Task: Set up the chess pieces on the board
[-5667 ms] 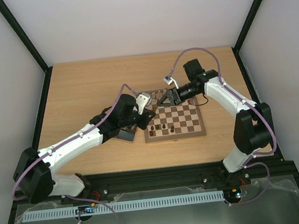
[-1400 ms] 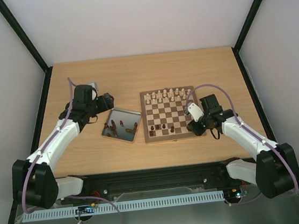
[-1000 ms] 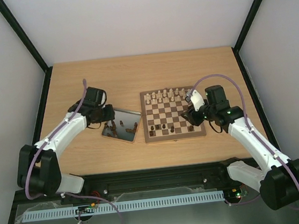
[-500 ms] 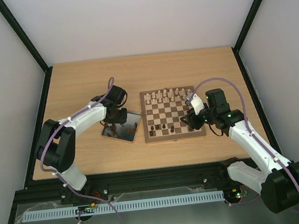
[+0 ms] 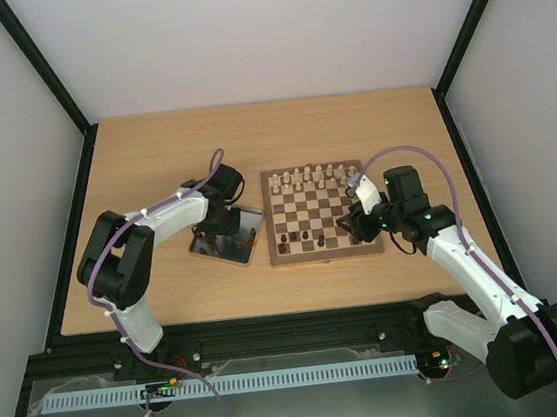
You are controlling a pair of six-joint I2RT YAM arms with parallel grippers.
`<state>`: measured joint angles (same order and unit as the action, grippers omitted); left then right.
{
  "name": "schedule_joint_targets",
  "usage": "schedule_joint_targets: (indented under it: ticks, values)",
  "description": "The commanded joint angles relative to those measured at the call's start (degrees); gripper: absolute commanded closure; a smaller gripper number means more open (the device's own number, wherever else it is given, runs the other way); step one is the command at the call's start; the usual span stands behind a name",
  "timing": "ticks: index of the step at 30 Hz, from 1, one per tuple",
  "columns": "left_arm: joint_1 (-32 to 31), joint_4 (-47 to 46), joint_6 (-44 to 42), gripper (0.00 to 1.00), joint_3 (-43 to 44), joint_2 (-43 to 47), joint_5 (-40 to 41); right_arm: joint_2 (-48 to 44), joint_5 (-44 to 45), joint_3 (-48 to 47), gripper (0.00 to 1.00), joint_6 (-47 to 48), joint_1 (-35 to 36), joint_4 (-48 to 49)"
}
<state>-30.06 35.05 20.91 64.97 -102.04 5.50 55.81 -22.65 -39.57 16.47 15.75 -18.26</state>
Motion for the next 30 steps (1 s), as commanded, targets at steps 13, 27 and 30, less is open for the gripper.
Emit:
schedule_joint_targets:
  ticks: [13, 27, 30]
  values:
    - [-0.2, -1.3, -1.3, 0.88, 3.6, -4.0, 1.5, 0.1, -0.1, 1.1, 0.48, 0.9, -0.1, -0.5]
    - [-5.9, 4.9, -2.1, 0.95, 11.3, 1.3, 2.5, 0.0, 0.0, 1.1, 0.48, 1.0, -0.1, -0.5]
    - [-9.3, 5.9, -3.1, 0.95, 15.9, 0.9, 0.5, -0.1, 0.7, 1.1, 0.48, 0.5, -0.1, -0.1]
